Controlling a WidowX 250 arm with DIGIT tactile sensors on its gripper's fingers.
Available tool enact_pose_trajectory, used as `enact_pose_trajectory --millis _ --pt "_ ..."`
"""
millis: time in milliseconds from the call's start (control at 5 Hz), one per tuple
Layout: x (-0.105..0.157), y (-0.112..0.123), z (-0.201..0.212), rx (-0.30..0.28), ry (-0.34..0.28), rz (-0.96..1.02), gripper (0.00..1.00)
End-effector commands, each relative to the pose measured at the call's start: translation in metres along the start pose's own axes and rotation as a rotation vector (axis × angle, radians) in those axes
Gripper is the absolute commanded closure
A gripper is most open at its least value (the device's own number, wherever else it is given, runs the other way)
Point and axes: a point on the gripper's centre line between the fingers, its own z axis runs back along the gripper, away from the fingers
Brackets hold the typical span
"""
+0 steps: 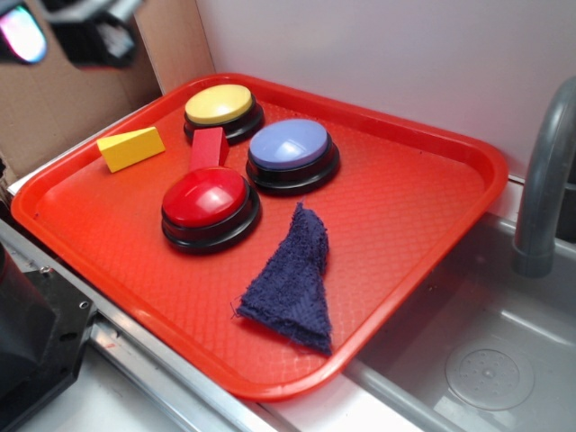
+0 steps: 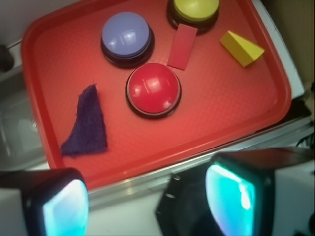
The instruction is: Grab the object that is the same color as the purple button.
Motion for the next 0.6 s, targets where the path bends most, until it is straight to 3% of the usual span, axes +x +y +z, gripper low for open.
enact_pose_trajectory --millis 0,400 --pt "0.023 -0.043 -0.061 -0.015 -0.037 0.199 0.00" --pt "0.032 -0.076 -0.139 -0.010 -0.055 0.235 0.00"
